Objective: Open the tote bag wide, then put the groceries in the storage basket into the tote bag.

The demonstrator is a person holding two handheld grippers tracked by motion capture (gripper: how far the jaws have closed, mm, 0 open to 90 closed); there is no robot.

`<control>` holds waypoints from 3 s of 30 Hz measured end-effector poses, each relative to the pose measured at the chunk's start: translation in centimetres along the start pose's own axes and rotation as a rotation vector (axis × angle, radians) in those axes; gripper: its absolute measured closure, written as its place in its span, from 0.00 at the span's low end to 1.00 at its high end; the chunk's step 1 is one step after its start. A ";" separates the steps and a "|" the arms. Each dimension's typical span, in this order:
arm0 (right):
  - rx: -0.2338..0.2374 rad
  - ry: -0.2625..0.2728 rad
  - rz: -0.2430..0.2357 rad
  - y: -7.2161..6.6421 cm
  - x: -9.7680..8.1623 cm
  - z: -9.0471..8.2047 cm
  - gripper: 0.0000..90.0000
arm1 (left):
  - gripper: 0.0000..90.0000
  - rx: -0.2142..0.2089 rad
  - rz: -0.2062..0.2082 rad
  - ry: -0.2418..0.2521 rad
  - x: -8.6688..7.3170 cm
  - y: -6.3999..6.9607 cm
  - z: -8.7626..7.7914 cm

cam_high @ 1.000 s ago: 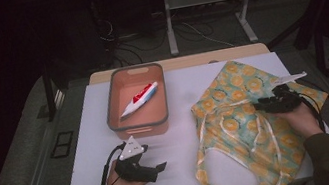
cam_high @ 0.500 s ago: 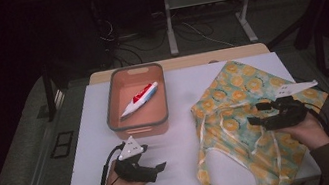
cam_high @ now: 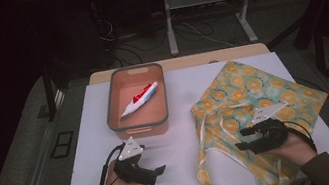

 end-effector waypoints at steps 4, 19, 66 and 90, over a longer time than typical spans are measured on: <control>0.011 -0.034 -0.008 -0.1 -0.5 0.7 0.57 | 0.00 0.004 0.003 0.007 0.1 -0.2 -0.1; 0.066 -0.069 -0.040 -1.8 -0.3 2.7 0.99 | 0.00 0.002 0.013 0.001 0.1 0.0 -0.1; -0.118 0.263 0.121 8.0 6.5 -2.4 0.99 | 0.00 -0.015 0.000 0.014 0.7 0.1 -0.8; -0.100 0.252 0.105 7.4 6.5 -2.0 0.99 | 0.00 -0.070 0.013 0.082 6.0 0.2 -2.2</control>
Point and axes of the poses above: each handheld gripper's, and its own axes: z roughly forward along the jaws, x roughly out of its top, y roughly to its right, the point moved 10 cm from there along z, roughly forward along the jaws
